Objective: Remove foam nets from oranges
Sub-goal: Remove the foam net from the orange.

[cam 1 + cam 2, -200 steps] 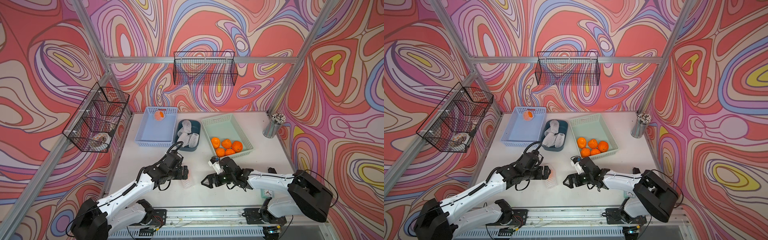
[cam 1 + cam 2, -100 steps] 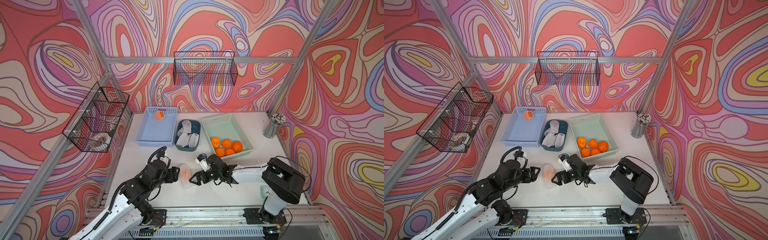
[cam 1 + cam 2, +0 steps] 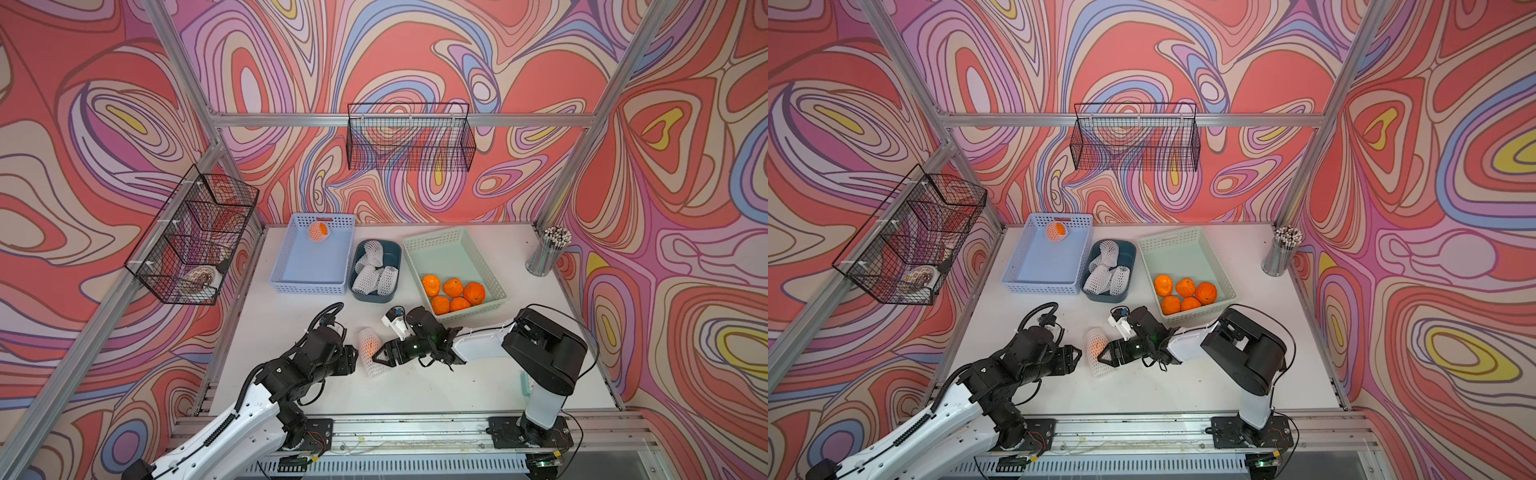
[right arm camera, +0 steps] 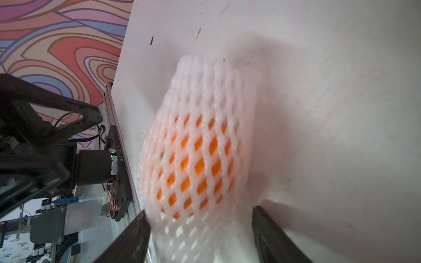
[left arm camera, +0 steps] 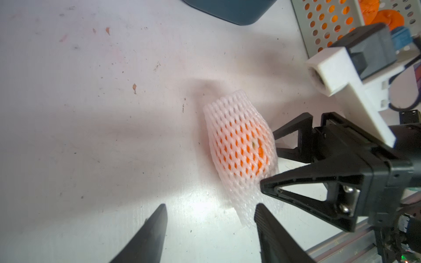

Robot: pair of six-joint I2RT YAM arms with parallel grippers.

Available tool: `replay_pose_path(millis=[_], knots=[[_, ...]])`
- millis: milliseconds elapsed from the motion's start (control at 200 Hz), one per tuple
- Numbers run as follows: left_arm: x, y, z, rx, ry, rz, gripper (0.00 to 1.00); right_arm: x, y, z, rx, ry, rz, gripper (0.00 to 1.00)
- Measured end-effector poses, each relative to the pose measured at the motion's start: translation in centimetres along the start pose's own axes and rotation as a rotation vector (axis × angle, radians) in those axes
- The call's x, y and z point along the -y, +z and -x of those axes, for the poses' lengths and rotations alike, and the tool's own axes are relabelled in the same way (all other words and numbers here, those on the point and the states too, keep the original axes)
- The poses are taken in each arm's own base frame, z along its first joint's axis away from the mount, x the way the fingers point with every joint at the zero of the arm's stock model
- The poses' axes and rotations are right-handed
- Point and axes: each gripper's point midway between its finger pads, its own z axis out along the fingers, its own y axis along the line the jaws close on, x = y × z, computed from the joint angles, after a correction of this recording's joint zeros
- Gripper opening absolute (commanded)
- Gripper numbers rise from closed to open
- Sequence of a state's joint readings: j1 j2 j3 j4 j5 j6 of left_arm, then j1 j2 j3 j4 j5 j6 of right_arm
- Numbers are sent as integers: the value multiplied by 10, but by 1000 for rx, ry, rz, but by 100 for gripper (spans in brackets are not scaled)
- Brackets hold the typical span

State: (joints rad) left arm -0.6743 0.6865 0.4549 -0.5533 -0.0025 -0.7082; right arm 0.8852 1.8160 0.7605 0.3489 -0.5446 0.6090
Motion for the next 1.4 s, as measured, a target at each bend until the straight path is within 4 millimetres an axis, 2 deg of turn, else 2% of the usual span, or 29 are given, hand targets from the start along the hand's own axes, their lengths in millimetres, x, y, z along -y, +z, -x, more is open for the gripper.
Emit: replay_pose_path(millis=[100,341,541,791,992,1232,1397], knots=[[3,8,-3,-14,0,-17,61,0,1,-2,-7,10,4,54],[11,20,-11,-42,-3,-73,59,-6,2,-4,-24,33,43,22],[23,15,-3,-2,3,-144,59,-11,1,-4,-31,81,61,10],[24,20,-9,-3,4,-174,59,-28,-14,4,-12,119,77,4],[26,23,-10,8,6,-198,61,-36,-20,6,-14,171,94,4],[36,4,4,134,33,-294,66,-35,-23,2,-43,252,81,5],[41,-7,14,211,66,-335,68,-35,-32,10,-28,295,88,5]])
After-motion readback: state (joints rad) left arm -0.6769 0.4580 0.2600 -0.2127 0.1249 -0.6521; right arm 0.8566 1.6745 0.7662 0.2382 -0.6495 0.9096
